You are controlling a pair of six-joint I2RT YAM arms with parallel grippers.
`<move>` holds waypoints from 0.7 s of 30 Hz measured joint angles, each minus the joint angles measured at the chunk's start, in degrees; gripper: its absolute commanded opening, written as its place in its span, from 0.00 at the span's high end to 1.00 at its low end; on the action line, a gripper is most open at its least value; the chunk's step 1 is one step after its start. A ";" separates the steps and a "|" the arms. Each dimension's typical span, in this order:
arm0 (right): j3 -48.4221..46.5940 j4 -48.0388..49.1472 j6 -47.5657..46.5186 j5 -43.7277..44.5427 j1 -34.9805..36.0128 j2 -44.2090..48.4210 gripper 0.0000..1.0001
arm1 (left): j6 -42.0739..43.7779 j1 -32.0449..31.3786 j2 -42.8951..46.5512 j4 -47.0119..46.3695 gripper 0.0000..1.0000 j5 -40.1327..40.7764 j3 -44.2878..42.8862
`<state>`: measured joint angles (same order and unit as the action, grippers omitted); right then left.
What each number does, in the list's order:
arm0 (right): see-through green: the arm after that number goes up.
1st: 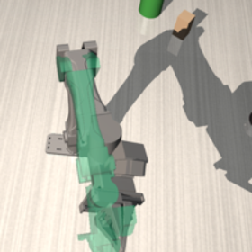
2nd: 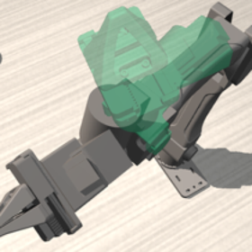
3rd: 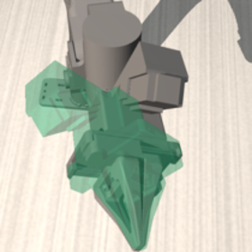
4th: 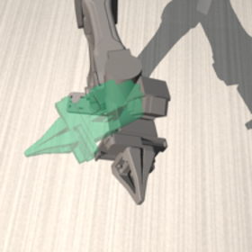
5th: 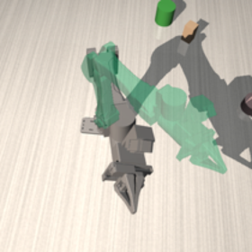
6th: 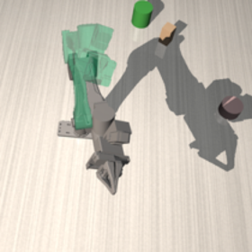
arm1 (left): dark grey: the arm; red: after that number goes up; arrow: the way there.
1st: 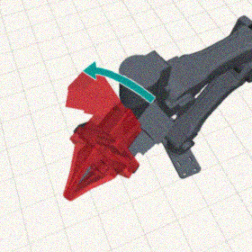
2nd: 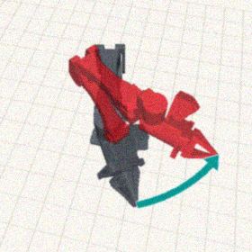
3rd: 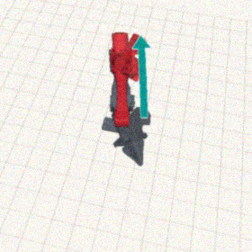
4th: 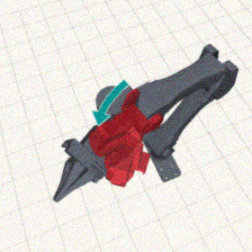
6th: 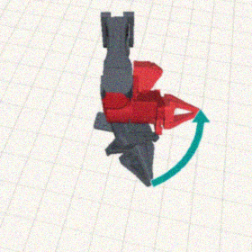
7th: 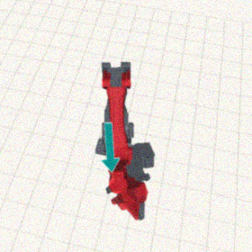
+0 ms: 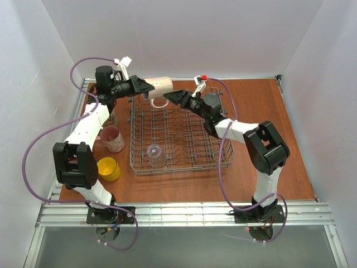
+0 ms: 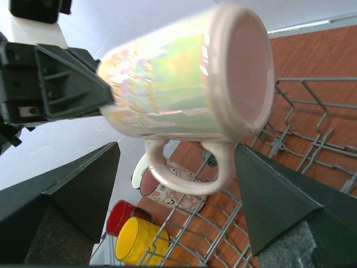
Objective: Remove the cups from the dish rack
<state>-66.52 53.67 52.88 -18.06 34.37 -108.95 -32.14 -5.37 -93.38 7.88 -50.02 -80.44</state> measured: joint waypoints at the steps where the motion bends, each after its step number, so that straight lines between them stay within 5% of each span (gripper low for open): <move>1: 0.00 -0.15 -0.55 0.26 0.00 0.26 0.21 | 1.22 0.07 -0.09 1.14 1.00 0.83 -0.24; 13: 2.32 -1.01 -6.80 1.99 0.00 5.20 0.21 | 22.69 0.31 -0.70 15.54 1.00 14.82 -9.40; 21: 4.85 -4.42 -12.61 2.62 0.00 8.35 0.20 | 41.00 0.44 -0.61 26.29 1.00 30.93 -14.73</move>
<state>-61.67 49.25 40.27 -15.44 34.37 -100.60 8.86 -4.93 -94.00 34.17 -19.09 -95.18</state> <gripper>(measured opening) 0.796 0.025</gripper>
